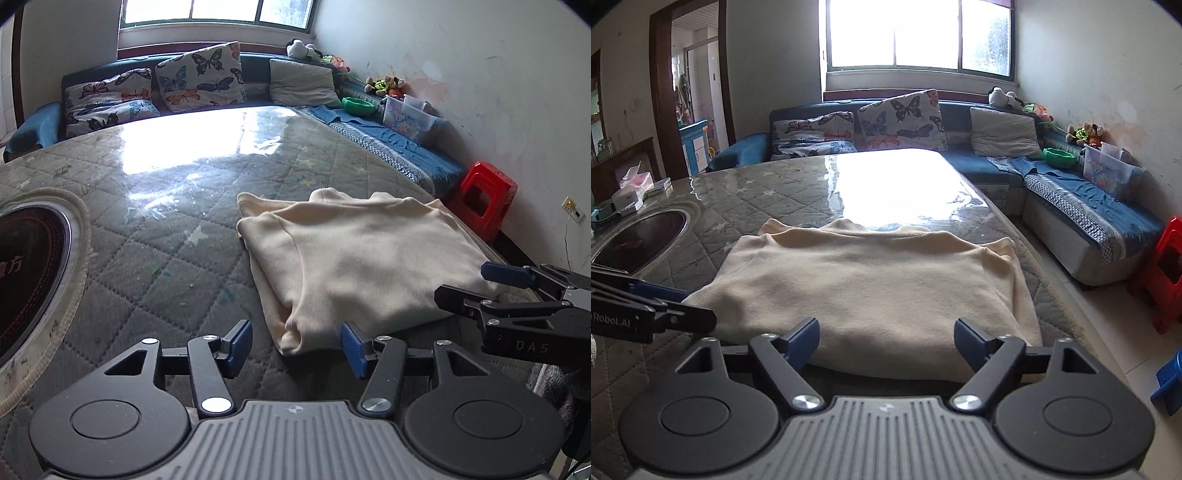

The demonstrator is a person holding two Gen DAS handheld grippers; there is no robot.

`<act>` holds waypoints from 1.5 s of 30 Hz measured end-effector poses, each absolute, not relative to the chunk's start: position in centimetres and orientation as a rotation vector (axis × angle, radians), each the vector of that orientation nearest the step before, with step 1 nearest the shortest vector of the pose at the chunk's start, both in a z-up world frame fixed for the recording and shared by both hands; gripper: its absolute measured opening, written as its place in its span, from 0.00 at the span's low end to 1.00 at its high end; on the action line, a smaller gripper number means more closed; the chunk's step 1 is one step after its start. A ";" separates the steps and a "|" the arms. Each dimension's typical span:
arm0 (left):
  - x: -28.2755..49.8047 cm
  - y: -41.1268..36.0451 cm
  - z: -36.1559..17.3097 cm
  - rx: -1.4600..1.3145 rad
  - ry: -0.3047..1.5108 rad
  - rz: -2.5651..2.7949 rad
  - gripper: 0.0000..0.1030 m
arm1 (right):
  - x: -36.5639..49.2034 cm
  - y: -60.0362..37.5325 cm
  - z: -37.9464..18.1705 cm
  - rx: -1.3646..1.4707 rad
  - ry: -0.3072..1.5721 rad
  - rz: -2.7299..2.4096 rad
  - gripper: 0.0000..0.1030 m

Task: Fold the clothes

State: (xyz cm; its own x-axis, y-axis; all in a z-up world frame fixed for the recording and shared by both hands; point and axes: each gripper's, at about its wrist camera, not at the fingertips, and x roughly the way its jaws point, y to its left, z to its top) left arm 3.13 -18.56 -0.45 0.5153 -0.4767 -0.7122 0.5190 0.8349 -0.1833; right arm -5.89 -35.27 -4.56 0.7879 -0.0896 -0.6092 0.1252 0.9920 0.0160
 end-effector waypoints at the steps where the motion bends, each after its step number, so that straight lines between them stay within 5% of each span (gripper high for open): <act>1: 3.0 -18.5 -0.4 0.054 0.838 -0.599 0.58 | -5.9 -35.0 -4.6 0.052 0.653 -0.114 0.81; 23: 1.4 -17.3 -0.3 0.095 0.788 -0.574 0.85 | -4.6 -32.5 -5.5 0.006 0.663 -0.143 0.88; 31: 0.7 -16.9 0.0 0.112 0.763 -0.571 0.99 | -5.0 -32.6 -5.2 0.023 0.671 -0.157 0.97; 45: -0.1 -16.2 0.3 0.090 0.759 -0.548 1.00 | -6.3 -33.2 -4.9 0.076 0.681 -0.189 1.00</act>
